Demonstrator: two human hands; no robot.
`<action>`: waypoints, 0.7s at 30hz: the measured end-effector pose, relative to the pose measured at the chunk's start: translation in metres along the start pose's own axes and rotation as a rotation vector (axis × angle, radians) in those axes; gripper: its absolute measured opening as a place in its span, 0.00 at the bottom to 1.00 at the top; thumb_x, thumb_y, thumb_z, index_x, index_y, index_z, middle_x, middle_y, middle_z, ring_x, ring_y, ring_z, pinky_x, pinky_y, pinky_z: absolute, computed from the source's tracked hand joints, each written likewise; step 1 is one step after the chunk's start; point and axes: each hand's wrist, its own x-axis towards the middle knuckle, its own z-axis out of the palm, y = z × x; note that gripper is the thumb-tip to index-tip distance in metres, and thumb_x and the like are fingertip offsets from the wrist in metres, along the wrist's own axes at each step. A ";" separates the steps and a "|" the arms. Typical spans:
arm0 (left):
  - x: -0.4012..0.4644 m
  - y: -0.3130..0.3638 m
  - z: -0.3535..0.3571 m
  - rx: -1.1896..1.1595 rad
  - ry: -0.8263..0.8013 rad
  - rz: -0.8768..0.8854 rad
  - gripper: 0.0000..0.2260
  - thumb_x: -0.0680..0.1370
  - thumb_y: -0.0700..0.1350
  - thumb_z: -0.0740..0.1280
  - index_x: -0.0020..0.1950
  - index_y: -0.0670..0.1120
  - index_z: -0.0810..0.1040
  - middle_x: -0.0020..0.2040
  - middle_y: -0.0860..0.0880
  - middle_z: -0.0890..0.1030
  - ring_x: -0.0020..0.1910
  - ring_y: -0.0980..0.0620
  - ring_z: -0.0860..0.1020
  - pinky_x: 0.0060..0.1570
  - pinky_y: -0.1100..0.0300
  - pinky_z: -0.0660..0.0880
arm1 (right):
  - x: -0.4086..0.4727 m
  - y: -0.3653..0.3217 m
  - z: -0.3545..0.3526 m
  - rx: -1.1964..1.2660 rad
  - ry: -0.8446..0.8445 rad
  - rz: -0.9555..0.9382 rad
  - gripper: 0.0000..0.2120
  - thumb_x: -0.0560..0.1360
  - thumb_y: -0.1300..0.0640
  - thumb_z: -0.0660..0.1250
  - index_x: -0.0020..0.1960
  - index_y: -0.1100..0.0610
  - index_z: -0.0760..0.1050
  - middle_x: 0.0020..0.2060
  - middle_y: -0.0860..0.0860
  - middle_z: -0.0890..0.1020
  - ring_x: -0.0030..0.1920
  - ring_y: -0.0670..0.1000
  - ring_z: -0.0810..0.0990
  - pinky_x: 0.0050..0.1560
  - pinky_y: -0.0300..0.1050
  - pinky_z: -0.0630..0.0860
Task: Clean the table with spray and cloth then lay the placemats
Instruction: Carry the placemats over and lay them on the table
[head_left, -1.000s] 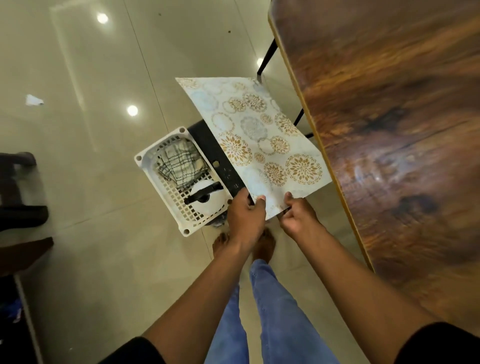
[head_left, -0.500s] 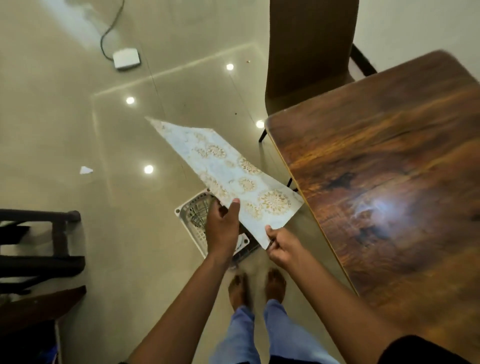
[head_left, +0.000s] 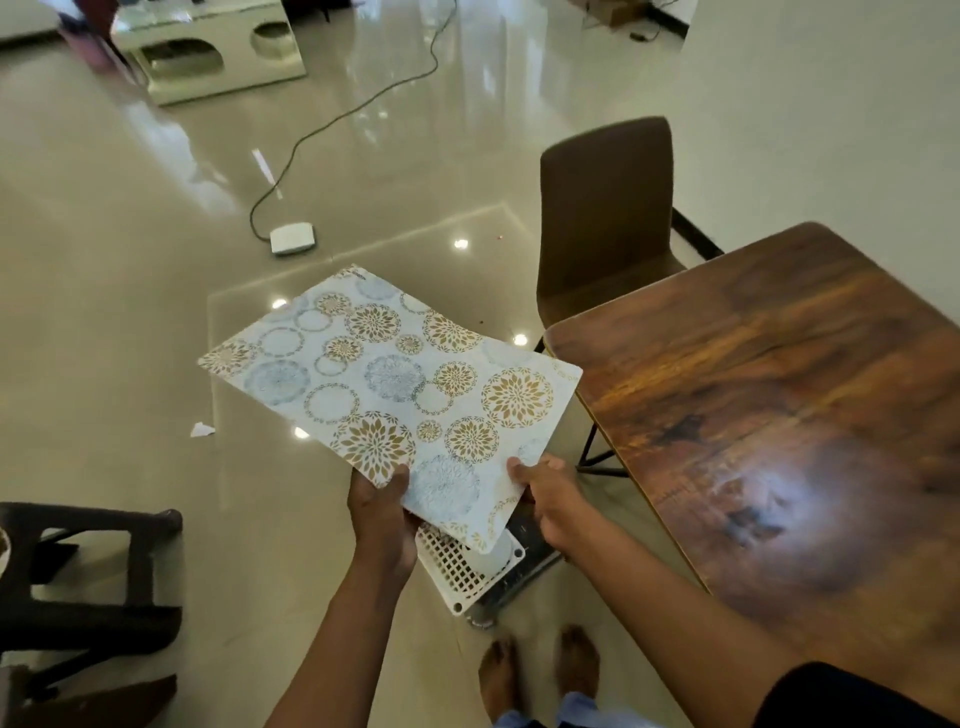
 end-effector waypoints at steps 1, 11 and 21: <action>0.001 0.002 -0.003 -0.011 -0.020 0.010 0.22 0.86 0.30 0.61 0.76 0.49 0.74 0.69 0.47 0.82 0.67 0.45 0.82 0.65 0.40 0.79 | -0.004 -0.003 0.001 -0.022 -0.014 -0.029 0.09 0.78 0.68 0.71 0.56 0.60 0.80 0.50 0.53 0.87 0.47 0.51 0.86 0.43 0.46 0.84; 0.006 0.001 0.011 0.137 -0.304 -0.001 0.20 0.85 0.29 0.62 0.74 0.44 0.77 0.67 0.45 0.85 0.65 0.43 0.84 0.62 0.45 0.82 | -0.030 -0.046 -0.057 -0.275 0.475 -0.224 0.59 0.65 0.57 0.83 0.82 0.53 0.46 0.76 0.58 0.66 0.70 0.61 0.73 0.66 0.57 0.76; -0.025 -0.010 0.074 0.336 -0.693 -0.103 0.18 0.81 0.33 0.66 0.69 0.44 0.80 0.63 0.43 0.87 0.61 0.42 0.86 0.49 0.52 0.86 | -0.093 -0.071 -0.183 -0.673 0.676 -0.312 0.17 0.76 0.51 0.69 0.64 0.50 0.75 0.59 0.50 0.82 0.53 0.52 0.80 0.56 0.51 0.76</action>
